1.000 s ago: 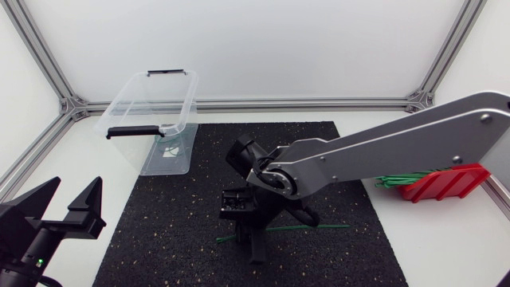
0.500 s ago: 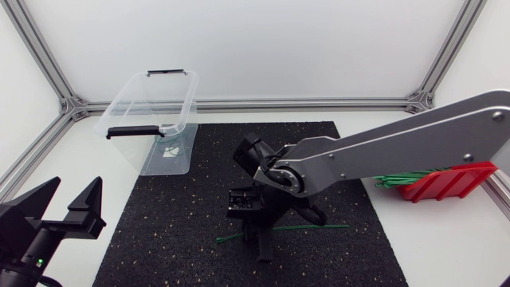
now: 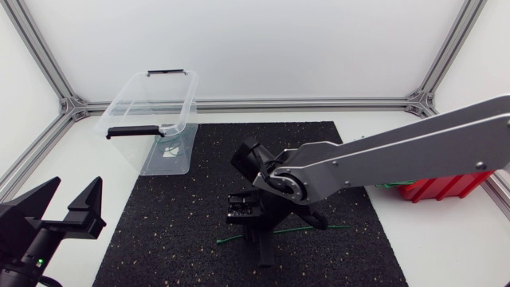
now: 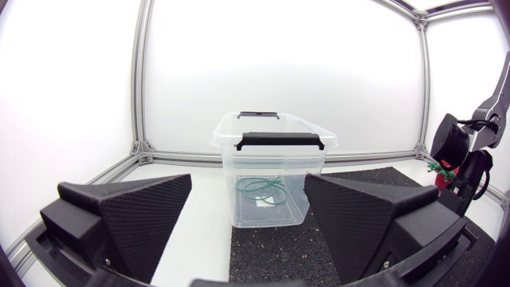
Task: Take a green cable tie from the red box, thread the tail through the head to close it, then place it in the transparent bin on the left.
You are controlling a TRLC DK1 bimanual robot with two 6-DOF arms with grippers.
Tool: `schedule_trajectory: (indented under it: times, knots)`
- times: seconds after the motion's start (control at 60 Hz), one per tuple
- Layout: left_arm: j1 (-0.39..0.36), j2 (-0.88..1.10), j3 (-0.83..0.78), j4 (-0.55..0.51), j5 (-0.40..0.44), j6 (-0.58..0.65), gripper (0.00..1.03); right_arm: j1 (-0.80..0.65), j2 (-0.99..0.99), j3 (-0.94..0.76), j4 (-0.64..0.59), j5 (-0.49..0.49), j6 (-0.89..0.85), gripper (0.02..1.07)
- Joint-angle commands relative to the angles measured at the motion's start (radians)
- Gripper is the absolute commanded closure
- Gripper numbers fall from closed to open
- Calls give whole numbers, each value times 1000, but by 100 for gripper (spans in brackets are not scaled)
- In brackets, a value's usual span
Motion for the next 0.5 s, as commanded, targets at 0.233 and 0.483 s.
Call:
schedule_trajectory:
  times: [0.233,0.483]
  knots:
    - [-2,-6,-39,-21,3,-21,4,-27,-106,-13,-85,-19,-9,101]
    - [-11,-7,-41,-7,3,-30,4,-119,-193,58,-171,-128,-2,101]
